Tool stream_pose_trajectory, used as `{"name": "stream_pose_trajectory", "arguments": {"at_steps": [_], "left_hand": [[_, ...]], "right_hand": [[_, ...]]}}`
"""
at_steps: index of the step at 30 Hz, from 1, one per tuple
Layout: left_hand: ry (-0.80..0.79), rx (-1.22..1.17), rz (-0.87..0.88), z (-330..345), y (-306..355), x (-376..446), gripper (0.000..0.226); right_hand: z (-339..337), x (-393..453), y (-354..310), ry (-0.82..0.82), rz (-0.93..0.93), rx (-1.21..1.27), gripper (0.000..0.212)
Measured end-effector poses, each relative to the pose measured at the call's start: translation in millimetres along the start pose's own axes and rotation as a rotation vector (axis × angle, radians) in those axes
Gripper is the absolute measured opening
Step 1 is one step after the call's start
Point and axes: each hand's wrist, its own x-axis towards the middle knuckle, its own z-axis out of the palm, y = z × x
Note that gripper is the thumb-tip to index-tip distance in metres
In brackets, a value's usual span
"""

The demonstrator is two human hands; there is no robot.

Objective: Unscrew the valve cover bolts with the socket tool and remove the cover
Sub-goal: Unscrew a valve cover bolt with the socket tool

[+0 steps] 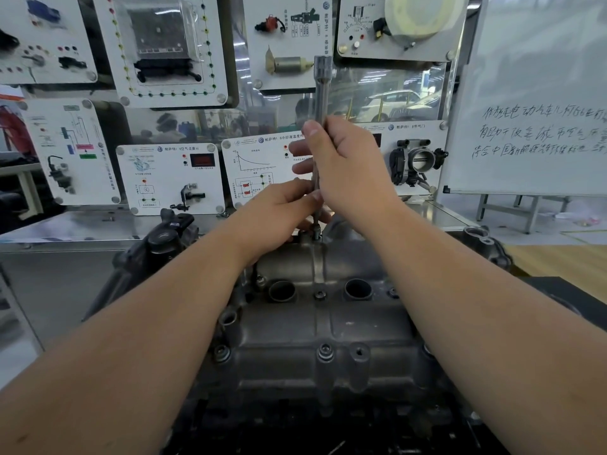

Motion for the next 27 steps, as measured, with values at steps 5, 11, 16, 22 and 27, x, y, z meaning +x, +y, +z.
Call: {"name": "stream_pose_trajectory", "arguments": {"at_steps": [5, 11, 16, 22, 27], "left_hand": [[-0.001, 0.066, -0.002, -2.2, -0.9, 1.1, 0.018], [0.017, 0.028, -0.016, -0.8, -1.9, 2.3, 0.012], [-0.006, -0.002, -0.038, -0.9, 1.3, 0.4, 0.018], [0.001, 0.042, 0.006, -0.9, 1.9, -0.9, 0.023], [-0.012, 0.063, -0.002, -2.5, 2.0, -0.3, 0.025]], "right_hand": [[-0.3, -0.8, -0.9, 0.017, -0.009, 0.014, 0.015], [-1.9, -1.7, -0.5, 0.064, -0.064, 0.011, 0.019], [-1.5, 0.1, -1.3, 0.054, -0.016, 0.027, 0.022], [-0.4, -1.4, 1.2, 0.036, -0.051, 0.023, 0.013], [0.3, 0.4, 2.7, 0.055, -0.074, -0.060, 0.023]]}}
